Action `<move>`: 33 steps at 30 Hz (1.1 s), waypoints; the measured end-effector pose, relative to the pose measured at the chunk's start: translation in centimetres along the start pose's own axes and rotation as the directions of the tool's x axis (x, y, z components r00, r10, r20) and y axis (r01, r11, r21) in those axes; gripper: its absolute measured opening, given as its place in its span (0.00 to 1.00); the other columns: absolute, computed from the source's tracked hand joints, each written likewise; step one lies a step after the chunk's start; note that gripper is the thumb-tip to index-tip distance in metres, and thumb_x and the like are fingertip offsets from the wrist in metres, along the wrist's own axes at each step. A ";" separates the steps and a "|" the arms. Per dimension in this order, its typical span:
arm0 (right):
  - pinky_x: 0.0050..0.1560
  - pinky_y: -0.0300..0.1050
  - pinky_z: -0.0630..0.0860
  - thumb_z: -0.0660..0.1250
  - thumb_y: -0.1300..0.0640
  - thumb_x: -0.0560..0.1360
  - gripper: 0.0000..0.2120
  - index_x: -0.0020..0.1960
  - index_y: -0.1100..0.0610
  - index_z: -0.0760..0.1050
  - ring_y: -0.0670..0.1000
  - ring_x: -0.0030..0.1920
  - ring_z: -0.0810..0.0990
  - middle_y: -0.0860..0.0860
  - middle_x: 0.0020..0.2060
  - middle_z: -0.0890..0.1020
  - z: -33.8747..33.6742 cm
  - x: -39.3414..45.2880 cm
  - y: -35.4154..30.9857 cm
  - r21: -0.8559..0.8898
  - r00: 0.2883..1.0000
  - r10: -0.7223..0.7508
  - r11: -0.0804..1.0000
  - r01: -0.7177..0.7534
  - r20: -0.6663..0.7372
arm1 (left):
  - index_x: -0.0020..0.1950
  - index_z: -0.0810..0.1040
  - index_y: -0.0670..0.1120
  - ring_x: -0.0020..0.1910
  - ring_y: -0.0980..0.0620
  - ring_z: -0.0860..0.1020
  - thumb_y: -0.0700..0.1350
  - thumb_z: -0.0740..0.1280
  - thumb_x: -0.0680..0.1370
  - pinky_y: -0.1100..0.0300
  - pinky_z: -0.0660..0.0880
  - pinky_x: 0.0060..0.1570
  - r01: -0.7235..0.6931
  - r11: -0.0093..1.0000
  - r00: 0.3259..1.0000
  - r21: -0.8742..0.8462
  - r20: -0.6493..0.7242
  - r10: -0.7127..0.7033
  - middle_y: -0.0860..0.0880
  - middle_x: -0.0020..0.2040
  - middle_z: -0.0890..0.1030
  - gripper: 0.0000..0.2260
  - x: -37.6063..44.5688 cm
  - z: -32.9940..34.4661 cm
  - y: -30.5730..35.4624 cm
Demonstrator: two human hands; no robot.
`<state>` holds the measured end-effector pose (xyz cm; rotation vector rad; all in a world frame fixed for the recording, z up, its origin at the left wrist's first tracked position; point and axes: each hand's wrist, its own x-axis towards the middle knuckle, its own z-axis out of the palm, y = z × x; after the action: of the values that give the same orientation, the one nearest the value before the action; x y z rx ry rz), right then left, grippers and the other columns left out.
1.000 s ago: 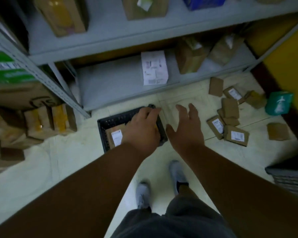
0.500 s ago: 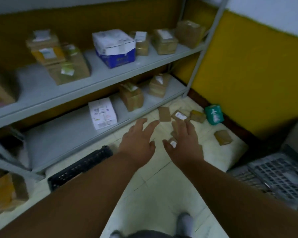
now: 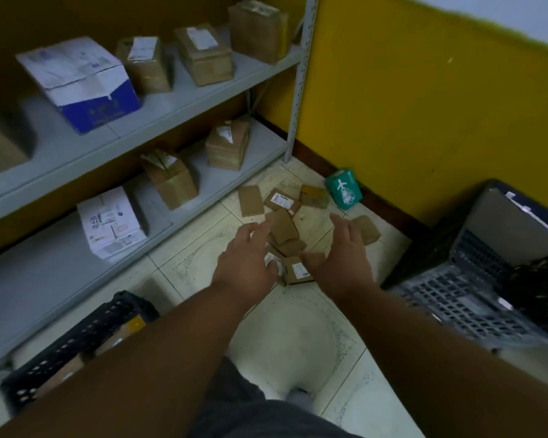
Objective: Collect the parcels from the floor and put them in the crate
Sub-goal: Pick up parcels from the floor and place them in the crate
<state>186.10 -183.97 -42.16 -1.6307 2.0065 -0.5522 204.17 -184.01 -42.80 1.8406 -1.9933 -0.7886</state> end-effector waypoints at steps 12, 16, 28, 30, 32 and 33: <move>0.70 0.50 0.67 0.76 0.45 0.70 0.46 0.79 0.50 0.54 0.53 0.75 0.63 0.51 0.77 0.60 6.9 20.6 -1.9 0.065 0.983 0.181 0.981 -0.183 0.035 | 0.77 0.59 0.54 0.66 0.45 0.72 0.46 0.68 0.77 0.49 0.73 0.61 0.046 0.994 0.984 -0.099 0.174 -0.028 0.46 0.70 0.68 0.31 24.7 1.4 -5.3; 0.68 0.53 0.72 0.76 0.43 0.69 0.44 0.77 0.49 0.57 0.52 0.71 0.68 0.49 0.74 0.64 13.7 26.2 0.6 0.099 0.956 0.284 0.952 -0.290 0.071 | 0.78 0.58 0.54 0.65 0.47 0.72 0.46 0.68 0.78 0.51 0.73 0.60 0.140 0.983 0.961 -0.121 0.256 -0.105 0.47 0.69 0.69 0.31 31.3 6.6 -8.5; 0.61 0.52 0.78 0.77 0.49 0.70 0.36 0.72 0.53 0.64 0.54 0.62 0.78 0.52 0.64 0.77 41.0 40.3 23.6 0.116 0.790 0.492 0.818 -0.563 0.367 | 0.77 0.61 0.51 0.65 0.44 0.74 0.44 0.65 0.80 0.55 0.73 0.57 0.422 0.907 0.822 -0.001 0.421 -0.382 0.45 0.68 0.74 0.26 45.1 37.1 -26.1; 0.58 0.55 0.80 0.78 0.50 0.68 0.32 0.67 0.54 0.68 0.54 0.57 0.80 0.53 0.59 0.79 44.7 41.9 27.4 0.128 0.775 0.527 0.792 -0.597 0.349 | 0.77 0.60 0.50 0.62 0.45 0.76 0.42 0.64 0.80 0.57 0.72 0.50 0.471 0.882 0.796 0.001 0.430 -0.426 0.46 0.66 0.75 0.26 47.1 41.9 -28.1; 0.49 0.46 0.82 0.78 0.51 0.69 0.25 0.61 0.54 0.72 0.49 0.50 0.81 0.49 0.51 0.80 47.6 44.0 30.5 0.124 0.765 0.537 0.784 -0.608 0.355 | 0.75 0.62 0.49 0.57 0.44 0.78 0.47 0.67 0.78 0.54 0.75 0.49 0.550 0.833 0.766 -0.069 0.440 -0.469 0.47 0.61 0.77 0.26 48.9 46.1 -30.3; 0.40 0.38 0.78 0.76 0.53 0.71 0.19 0.58 0.54 0.74 0.44 0.45 0.80 0.46 0.46 0.78 48.6 45.2 31.9 0.103 0.766 0.532 0.794 -0.600 0.361 | 0.72 0.66 0.49 0.53 0.44 0.79 0.50 0.67 0.77 0.53 0.77 0.46 0.581 0.806 0.759 -0.110 0.431 -0.488 0.48 0.57 0.78 0.25 49.8 48.2 -31.4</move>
<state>183.17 -221.91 -105.16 -0.8353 1.9766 -0.2400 195.79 -224.88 -106.40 2.2697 -1.4406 -1.5943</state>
